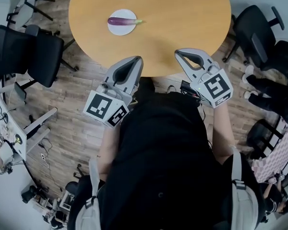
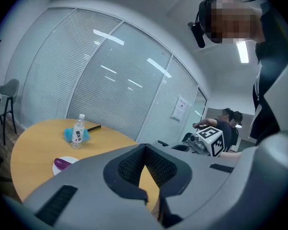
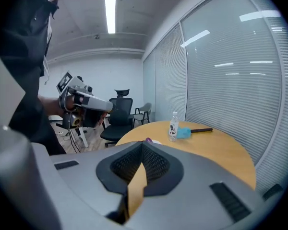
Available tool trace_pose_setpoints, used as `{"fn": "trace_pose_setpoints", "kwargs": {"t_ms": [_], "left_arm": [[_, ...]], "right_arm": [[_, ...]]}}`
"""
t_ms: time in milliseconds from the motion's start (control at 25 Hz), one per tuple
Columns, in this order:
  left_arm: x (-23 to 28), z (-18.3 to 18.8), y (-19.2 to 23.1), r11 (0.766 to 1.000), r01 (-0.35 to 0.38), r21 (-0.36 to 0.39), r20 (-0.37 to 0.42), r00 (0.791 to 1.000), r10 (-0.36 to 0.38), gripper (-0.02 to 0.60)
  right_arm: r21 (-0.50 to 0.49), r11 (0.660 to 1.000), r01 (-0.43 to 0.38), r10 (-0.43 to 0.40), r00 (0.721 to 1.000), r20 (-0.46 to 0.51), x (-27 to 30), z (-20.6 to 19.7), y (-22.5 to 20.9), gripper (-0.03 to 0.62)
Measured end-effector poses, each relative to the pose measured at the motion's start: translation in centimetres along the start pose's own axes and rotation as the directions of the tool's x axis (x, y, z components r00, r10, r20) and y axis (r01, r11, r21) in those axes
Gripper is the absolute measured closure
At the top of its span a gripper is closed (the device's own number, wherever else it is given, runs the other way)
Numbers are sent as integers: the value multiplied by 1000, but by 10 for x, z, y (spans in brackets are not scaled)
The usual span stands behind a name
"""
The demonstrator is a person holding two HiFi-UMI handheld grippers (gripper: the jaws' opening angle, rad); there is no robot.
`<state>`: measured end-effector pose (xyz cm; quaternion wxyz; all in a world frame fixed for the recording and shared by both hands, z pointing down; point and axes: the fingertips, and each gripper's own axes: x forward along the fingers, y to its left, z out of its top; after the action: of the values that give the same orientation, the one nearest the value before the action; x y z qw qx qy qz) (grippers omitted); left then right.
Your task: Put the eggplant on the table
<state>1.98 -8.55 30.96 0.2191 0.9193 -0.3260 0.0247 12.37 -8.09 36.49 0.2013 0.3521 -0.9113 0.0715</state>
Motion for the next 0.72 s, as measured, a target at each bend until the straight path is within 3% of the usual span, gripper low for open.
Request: {"fn": "trace_pose_setpoints", "kwargs": {"t_ms": [200, 360, 720], "left_arm": [[16, -18, -59, 1000, 22, 8, -8, 1000, -22, 569], [27, -40, -105, 999, 24, 23, -17, 1000, -24, 569], [21, -89, -189, 996, -61, -59, 10, 998, 62, 569]], "right_arm": [[131, 991, 10, -16, 999, 50, -64, -30, -5, 577], [172, 985, 10, -26, 996, 87, -116, -54, -9, 577], [280, 958, -62, 16, 986, 165, -196, -91, -3, 577]]}}
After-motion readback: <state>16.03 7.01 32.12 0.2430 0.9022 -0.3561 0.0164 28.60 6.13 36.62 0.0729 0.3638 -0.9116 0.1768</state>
